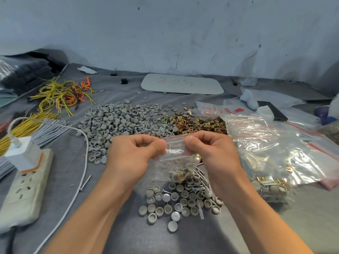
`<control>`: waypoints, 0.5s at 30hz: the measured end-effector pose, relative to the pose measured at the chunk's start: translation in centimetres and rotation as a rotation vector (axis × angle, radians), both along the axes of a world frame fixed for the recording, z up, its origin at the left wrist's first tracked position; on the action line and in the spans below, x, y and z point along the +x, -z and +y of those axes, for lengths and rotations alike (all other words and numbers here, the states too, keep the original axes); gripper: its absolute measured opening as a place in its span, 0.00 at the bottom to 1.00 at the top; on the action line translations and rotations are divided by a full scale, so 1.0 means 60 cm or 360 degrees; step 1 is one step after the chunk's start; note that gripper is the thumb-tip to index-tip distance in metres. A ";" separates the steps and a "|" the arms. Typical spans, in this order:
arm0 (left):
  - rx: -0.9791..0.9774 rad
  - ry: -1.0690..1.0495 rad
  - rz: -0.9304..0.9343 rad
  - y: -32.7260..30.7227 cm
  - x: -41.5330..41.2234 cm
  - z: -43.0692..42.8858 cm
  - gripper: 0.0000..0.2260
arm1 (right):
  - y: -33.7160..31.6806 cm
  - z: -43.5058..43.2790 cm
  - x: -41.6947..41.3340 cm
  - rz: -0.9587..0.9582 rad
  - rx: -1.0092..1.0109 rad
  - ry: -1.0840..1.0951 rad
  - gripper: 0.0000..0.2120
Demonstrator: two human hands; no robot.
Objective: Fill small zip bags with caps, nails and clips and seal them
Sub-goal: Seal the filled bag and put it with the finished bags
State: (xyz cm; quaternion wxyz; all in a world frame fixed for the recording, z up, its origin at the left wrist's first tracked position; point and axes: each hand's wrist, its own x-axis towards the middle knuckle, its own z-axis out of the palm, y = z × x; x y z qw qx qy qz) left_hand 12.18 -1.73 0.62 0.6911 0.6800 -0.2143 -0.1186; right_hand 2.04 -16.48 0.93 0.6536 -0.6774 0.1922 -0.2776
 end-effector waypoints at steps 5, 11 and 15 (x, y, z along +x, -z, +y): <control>-0.0074 -0.0025 -0.0051 -0.006 0.003 0.001 0.07 | -0.009 -0.007 -0.003 -0.0122 0.0158 -0.0037 0.13; -0.0099 -0.0188 -0.0144 -0.003 0.001 0.013 0.06 | -0.005 -0.008 -0.006 -0.0059 0.0107 -0.0128 0.09; -0.0276 -0.0073 0.0056 -0.014 0.012 0.012 0.06 | 0.005 -0.017 -0.017 0.0554 -0.0494 -0.0691 0.26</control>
